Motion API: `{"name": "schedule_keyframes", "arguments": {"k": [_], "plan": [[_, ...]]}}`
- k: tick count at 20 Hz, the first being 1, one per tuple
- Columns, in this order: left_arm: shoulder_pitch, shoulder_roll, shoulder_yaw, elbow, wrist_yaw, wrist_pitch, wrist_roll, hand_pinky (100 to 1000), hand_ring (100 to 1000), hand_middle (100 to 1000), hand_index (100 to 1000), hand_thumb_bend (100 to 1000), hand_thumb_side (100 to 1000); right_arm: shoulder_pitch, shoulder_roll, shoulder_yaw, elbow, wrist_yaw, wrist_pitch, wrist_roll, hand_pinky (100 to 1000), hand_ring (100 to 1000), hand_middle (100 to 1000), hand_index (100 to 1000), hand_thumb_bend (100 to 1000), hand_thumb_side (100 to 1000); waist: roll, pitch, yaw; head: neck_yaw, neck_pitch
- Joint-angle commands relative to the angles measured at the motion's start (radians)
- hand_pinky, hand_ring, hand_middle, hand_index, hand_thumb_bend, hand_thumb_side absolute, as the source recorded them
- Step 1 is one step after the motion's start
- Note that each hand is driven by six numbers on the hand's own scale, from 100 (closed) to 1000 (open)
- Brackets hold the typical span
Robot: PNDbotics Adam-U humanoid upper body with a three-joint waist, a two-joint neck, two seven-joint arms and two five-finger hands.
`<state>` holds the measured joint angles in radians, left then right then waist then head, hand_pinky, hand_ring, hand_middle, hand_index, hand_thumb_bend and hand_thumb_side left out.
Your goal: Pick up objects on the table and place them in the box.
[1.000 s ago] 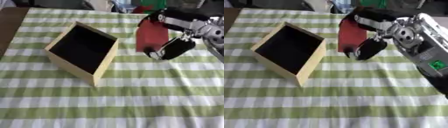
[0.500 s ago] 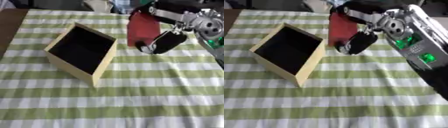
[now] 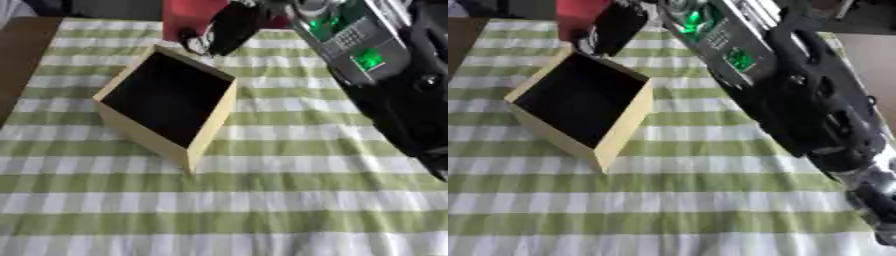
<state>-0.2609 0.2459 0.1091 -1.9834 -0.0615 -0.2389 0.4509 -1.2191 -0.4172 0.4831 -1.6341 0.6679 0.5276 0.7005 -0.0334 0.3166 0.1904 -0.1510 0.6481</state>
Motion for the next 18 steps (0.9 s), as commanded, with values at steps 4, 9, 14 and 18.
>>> {"name": "schedule_keyframes", "arguments": {"k": [4, 9, 14, 18], "plan": [[-0.013, 0.011, 0.002, -0.017, 0.002, -0.001, -0.005, 1000, 493, 446, 618, 249, 100, -0.056, 0.145, -0.021, 0.148, 0.097, 0.182, 0.196, 915, 952, 648, 855, 100, 201, 0.001, -0.010, 0.002, 0.000, -0.009], [-0.016, 0.010, 0.003, -0.017, 0.002, -0.001, -0.003, 1000, 493, 445, 618, 250, 100, -0.056, 0.255, -0.021, 0.273, 0.173, 0.142, 0.178, 917, 954, 654, 857, 100, 203, -0.001, -0.005, 0.004, 0.002, -0.012], [-0.019, 0.009, 0.003, -0.017, 0.002, -0.001, -0.003, 1000, 493, 445, 618, 251, 100, -0.047, 0.294, -0.018, 0.396, 0.222, 0.068, 0.170, 928, 962, 669, 860, 100, 202, -0.002, -0.005, 0.006, -0.001, -0.012], [-0.018, 0.009, 0.003, -0.017, 0.002, 0.000, -0.002, 1000, 493, 445, 617, 252, 100, -0.049, 0.311, -0.035, 0.492, 0.223, 0.007, 0.141, 942, 989, 728, 894, 100, 193, -0.003, -0.006, 0.007, 0.001, -0.010]]}}
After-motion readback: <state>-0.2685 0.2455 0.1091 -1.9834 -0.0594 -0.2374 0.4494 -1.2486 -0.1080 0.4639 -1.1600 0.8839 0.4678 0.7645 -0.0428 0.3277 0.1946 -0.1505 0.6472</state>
